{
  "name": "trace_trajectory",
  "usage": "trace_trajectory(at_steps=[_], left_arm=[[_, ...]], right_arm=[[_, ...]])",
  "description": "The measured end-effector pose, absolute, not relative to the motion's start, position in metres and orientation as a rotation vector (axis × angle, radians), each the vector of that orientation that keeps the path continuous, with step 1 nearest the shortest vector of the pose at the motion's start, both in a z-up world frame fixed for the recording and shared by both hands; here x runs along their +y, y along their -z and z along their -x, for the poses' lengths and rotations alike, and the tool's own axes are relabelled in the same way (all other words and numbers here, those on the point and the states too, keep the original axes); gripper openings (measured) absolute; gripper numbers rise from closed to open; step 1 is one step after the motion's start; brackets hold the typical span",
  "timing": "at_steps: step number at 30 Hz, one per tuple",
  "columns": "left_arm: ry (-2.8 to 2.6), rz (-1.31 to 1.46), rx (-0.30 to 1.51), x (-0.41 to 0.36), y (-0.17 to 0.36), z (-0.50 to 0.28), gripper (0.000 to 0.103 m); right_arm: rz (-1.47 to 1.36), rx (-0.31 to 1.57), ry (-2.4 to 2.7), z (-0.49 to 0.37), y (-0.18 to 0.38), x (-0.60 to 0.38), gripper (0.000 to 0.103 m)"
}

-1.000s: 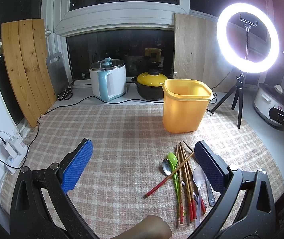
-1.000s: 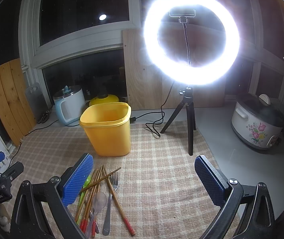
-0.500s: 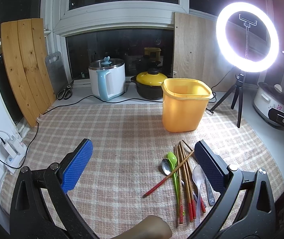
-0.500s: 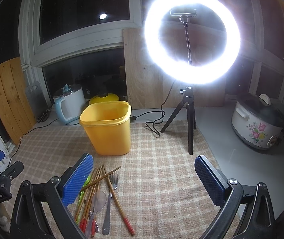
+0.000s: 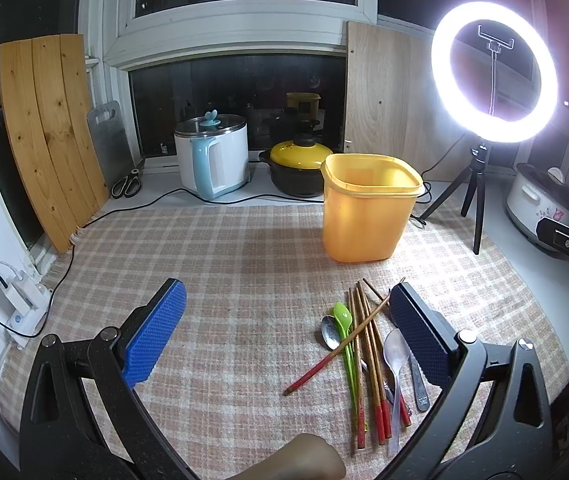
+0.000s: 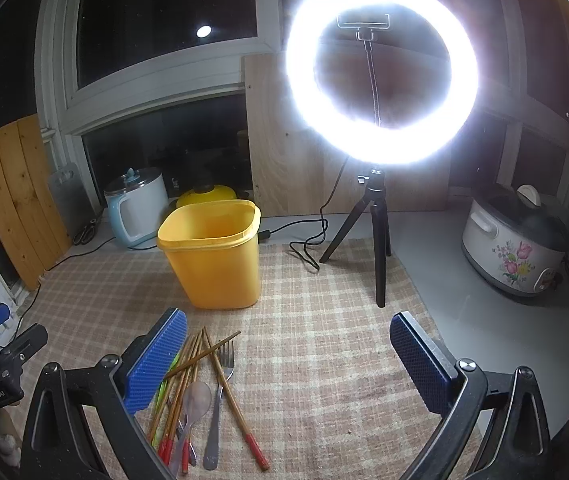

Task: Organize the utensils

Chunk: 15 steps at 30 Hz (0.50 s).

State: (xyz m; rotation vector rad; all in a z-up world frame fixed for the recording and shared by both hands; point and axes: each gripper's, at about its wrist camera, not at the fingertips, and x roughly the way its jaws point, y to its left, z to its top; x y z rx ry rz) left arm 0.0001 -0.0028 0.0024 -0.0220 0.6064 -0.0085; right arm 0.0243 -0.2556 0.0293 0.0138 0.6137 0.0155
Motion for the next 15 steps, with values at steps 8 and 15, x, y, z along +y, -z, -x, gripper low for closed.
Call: trace_trajectory(at_steps=[8, 15], left_arm=[[0.026, 0.015, 0.626, -0.007, 0.003, -0.006, 0.103], [0.058, -0.050, 0.646, -0.010, 0.014, -0.016, 0.103]], right_arm=[[-0.009, 0.624, -0.014, -0.027, -0.026, -0.255, 0.103], [0.013, 0.653, -0.020, -0.032, -0.013, -0.256, 0.103]])
